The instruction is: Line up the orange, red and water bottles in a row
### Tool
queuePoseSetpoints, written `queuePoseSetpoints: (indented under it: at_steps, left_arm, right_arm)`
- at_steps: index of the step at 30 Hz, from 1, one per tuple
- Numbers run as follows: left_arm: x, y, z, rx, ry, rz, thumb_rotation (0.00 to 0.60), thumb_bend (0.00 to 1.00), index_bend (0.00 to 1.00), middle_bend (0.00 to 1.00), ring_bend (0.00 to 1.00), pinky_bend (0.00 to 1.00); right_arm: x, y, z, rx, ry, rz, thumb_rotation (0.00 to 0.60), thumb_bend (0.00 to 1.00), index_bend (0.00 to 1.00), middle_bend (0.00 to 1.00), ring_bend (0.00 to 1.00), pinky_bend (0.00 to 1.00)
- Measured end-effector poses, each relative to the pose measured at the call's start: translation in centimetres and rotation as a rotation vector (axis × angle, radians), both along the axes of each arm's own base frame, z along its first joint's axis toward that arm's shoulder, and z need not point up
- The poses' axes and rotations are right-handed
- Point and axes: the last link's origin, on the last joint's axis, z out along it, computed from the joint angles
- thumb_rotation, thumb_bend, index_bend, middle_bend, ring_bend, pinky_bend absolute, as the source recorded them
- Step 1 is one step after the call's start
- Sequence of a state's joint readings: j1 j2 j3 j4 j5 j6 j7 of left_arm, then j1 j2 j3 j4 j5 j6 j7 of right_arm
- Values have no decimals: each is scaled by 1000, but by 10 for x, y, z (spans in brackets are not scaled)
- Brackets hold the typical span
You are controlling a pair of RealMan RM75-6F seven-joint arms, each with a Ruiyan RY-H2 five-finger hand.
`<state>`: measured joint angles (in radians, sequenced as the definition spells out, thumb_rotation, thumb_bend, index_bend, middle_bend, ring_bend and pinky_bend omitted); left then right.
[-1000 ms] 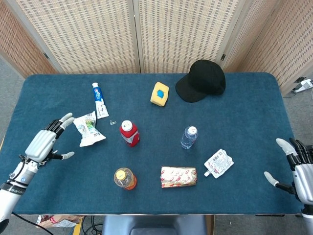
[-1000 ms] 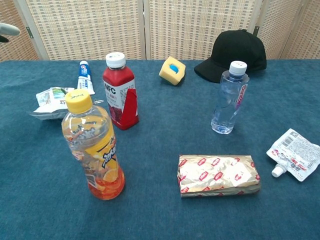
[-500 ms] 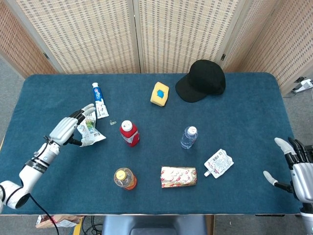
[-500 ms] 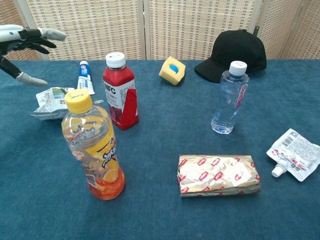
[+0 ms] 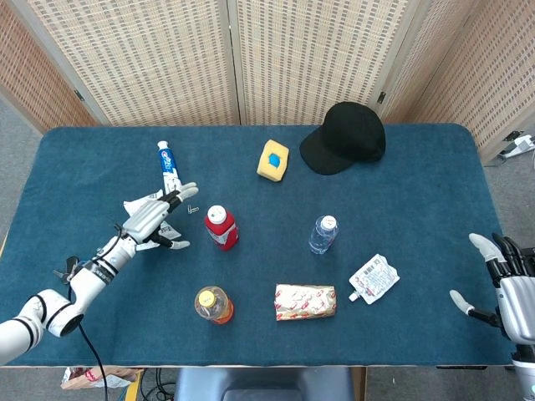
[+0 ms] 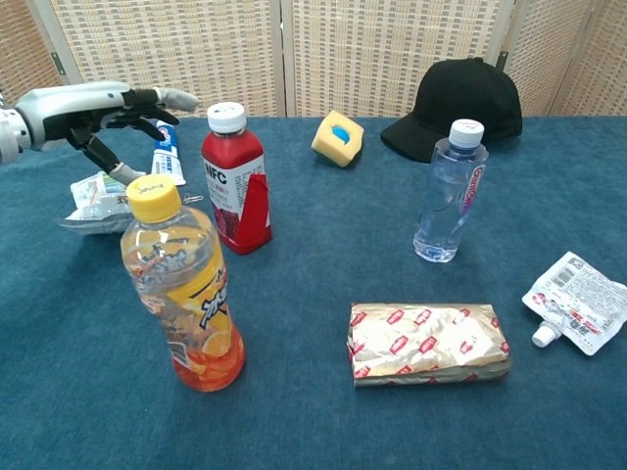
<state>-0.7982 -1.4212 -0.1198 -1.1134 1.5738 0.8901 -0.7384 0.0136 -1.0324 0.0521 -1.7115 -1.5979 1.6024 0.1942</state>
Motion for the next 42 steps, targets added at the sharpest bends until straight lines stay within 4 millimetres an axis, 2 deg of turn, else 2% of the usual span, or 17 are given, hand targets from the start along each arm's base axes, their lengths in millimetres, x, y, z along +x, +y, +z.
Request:
queuePoseSetpoints:
  at_steps: [9, 16, 25, 28, 32, 36, 39, 42]
  left_arm:
    - [15, 10, -21, -50, -52, 21, 600, 114, 0, 0, 77, 149]
    - [24, 14, -35, -88, -87, 38, 600, 114, 4, 0, 128, 184]
    - [31, 18, -49, -114, -127, 56, 600, 114, 116, 57, 192, 260]
    - [31, 17, -54, -121, -128, 54, 600, 114, 150, 78, 209, 322]
    - [31, 16, -61, -122, -137, 53, 600, 114, 234, 158, 273, 423]
    - [33, 17, -67, -120, -140, 50, 600, 114, 261, 171, 285, 479]
    - [35, 19, -71, -118, -155, 54, 600, 114, 336, 231, 336, 558]
    - [37, 21, -72, -108, -178, 60, 600, 115, 393, 275, 370, 596]
  right_arm:
    - [-3, 1, 1, -4, 0, -7, 600, 216, 117, 146, 6, 42]
    - [-4, 0, 2, -4, 1, -10, 600, 217, 116, 147, 6, 42]
    - [-6, 1, 3, -8, -2, -18, 600, 217, 116, 146, 6, 42]
    - [-6, 2, 6, -15, -3, -17, 600, 217, 117, 147, 6, 42]
    - [-6, 3, 9, -23, -2, -20, 600, 217, 116, 146, 6, 42]
    - [-6, 3, 8, -18, -6, -20, 600, 219, 116, 146, 6, 42]
    - [-7, 4, 8, -17, -9, -24, 600, 220, 116, 146, 6, 42]
    - [-7, 4, 9, -23, -9, -22, 600, 220, 116, 146, 6, 42]
